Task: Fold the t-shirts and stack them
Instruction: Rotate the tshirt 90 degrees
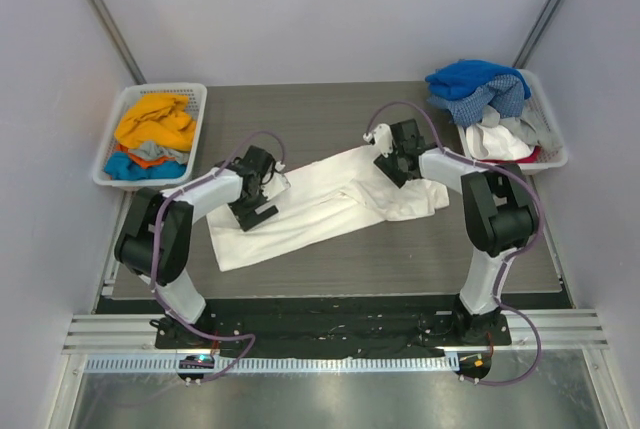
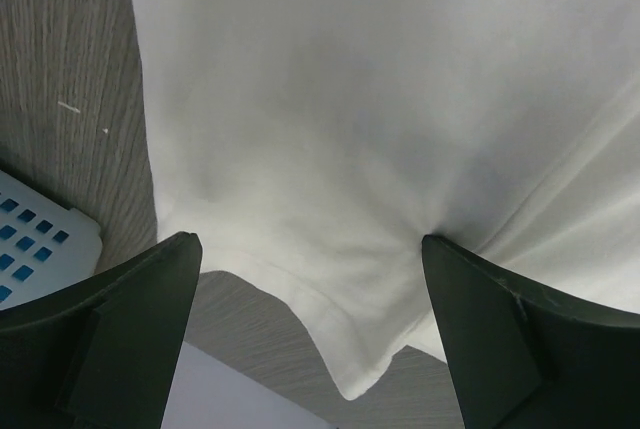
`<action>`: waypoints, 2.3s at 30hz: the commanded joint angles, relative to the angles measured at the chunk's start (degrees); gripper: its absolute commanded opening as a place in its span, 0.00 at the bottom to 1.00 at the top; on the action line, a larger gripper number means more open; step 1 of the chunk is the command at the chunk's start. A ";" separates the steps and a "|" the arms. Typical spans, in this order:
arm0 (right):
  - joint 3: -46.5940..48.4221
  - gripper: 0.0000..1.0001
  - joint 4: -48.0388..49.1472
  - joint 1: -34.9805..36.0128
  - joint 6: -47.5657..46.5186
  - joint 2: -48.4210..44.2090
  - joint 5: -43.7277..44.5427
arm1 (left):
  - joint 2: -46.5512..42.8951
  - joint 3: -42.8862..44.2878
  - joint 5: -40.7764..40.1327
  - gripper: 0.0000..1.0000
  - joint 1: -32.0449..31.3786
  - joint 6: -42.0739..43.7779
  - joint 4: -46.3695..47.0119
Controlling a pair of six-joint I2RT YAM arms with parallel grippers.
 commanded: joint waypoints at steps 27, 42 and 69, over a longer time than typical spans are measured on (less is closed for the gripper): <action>31.11 0.63 -2.97 -3.19 -5.81 25.46 -4.09 | 9.09 14.36 -2.87 1.00 -28.64 -0.72 -17.28; 31.47 0.63 -3.32 -1.43 -7.13 25.64 -5.15 | 10.51 13.59 -0.33 1.00 -29.09 1.56 -12.89; 38.06 0.63 3.09 -1.35 -6.69 31.52 -4.88 | 14.36 14.44 7.14 1.00 -35.85 4.29 -4.62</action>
